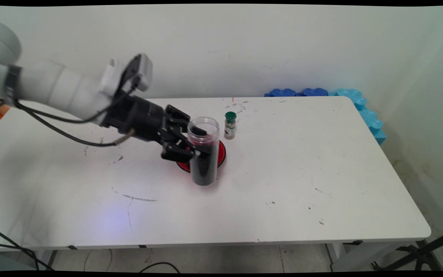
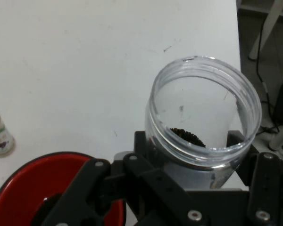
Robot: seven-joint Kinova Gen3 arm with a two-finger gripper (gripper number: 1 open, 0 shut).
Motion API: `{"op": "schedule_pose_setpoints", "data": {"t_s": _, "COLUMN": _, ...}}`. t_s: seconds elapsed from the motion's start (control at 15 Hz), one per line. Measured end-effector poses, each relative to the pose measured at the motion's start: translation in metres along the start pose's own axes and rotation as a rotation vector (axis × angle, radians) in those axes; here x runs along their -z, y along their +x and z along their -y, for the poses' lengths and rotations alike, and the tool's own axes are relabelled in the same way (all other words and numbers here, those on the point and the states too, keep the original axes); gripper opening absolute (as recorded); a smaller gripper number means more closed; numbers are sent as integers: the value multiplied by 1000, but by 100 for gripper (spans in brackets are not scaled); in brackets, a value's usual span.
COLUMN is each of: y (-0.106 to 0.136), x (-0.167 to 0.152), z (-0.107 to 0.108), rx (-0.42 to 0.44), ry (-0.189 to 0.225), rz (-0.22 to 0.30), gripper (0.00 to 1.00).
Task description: Pour the black seasoning powder in the red bowl
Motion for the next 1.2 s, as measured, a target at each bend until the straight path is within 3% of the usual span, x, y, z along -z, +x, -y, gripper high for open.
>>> {"op": "schedule_pose_setpoints", "data": {"t_s": 0.6, "y": 26, "x": 61, "z": 7, "rx": 67, "ry": 1, "rz": 75, "gripper": 0}}
{"op": "schedule_pose_setpoints", "data": {"t_s": 1.2, "y": 34, "x": 73, "z": 18, "rx": 177, "ry": 23, "rz": 137, "gripper": 0}}
